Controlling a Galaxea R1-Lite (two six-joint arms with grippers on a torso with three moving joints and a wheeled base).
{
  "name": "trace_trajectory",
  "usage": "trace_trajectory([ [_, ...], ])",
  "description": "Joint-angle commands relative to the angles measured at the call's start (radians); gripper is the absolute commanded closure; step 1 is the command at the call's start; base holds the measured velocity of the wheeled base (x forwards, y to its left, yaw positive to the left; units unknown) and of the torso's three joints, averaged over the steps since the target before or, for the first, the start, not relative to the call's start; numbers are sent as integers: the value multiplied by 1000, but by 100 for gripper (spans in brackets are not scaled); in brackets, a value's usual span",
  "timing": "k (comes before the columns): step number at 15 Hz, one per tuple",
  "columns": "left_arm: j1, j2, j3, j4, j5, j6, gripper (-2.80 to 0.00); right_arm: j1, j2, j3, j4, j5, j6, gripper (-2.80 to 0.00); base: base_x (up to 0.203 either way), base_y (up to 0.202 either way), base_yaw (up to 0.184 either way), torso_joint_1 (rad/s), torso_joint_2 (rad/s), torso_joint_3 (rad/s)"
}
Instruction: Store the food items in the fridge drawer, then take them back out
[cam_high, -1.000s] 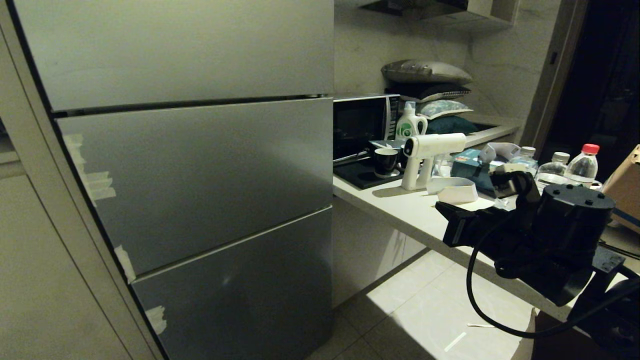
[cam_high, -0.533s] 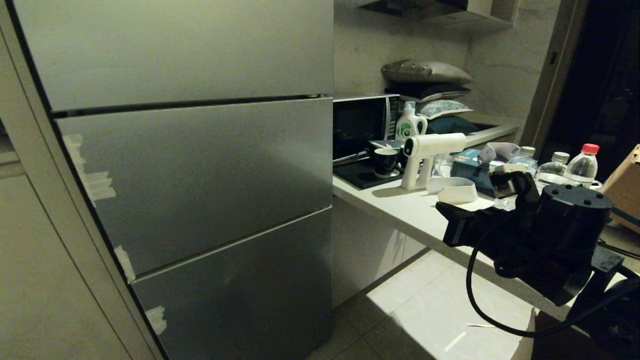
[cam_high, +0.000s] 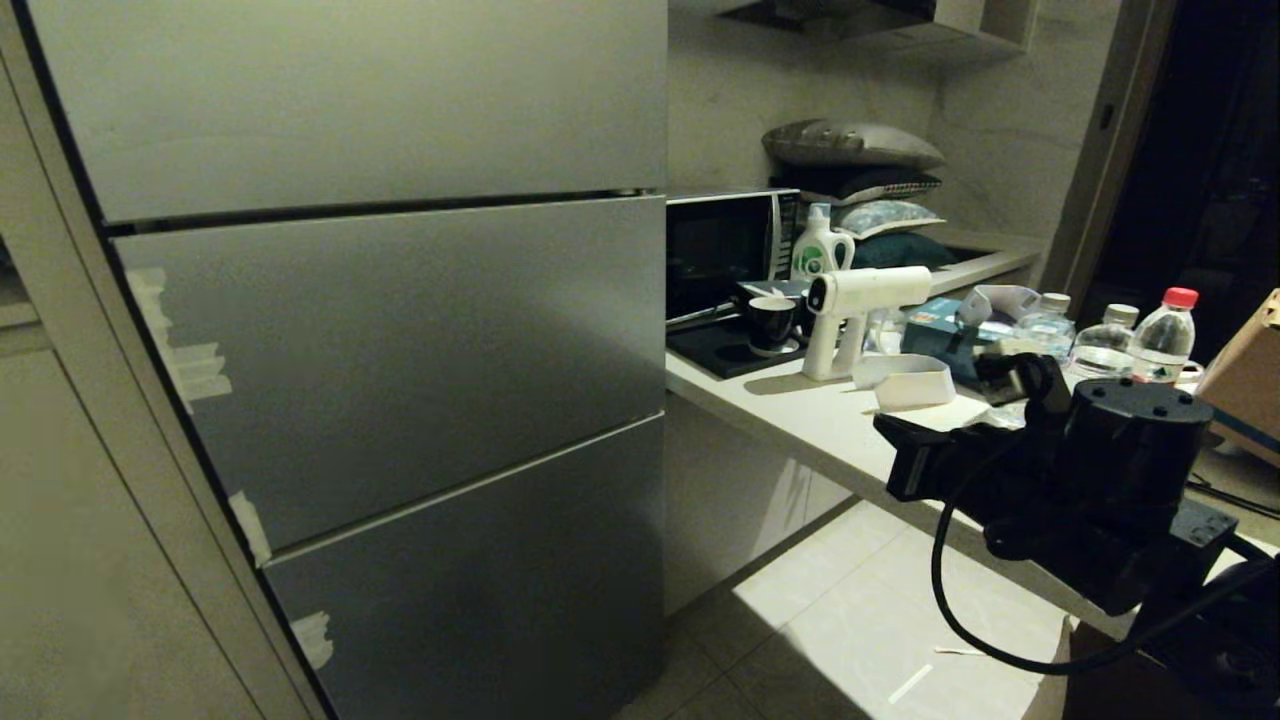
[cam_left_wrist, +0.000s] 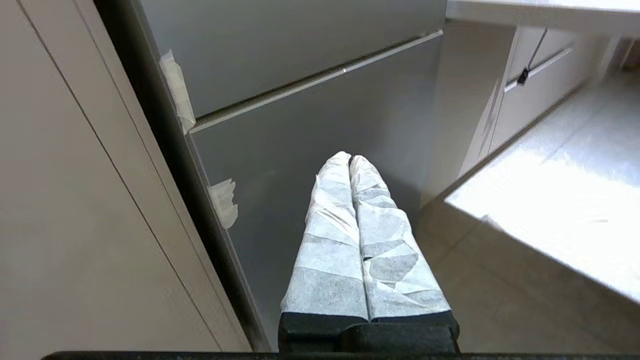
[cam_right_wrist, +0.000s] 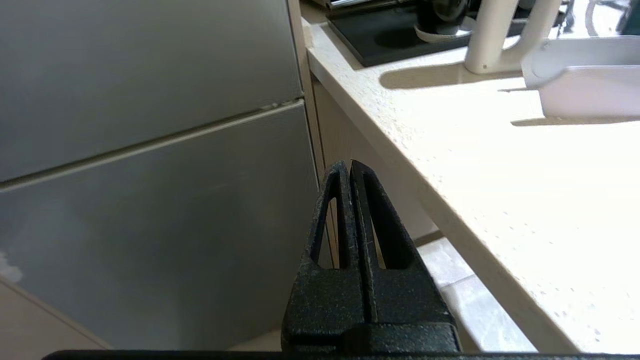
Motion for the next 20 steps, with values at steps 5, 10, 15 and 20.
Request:
trace_trajectory([
  [5, 0, -15, -1, -2, 2, -9, 0, -2, -79, 88, -7, -2, 4, 0, 0, 0, 0, 0, 0, 0],
  [10, 0, -15, -1, -2, 2, -9, 0, -39, -111, 119, -7, 3, 7, 0, 0, 0, 0, 0, 0, 0],
  [15, 0, -15, -1, -2, 2, -9, 0, -38, -270, 176, -6, 1, 2, 0, 0, 0, 0, 0, 0, 0],
  [20, 0, -15, -1, -2, 2, -9, 0, -30, -366, 297, -7, -25, 5, 0, 0, 0, 0, 0, 0, 0],
])
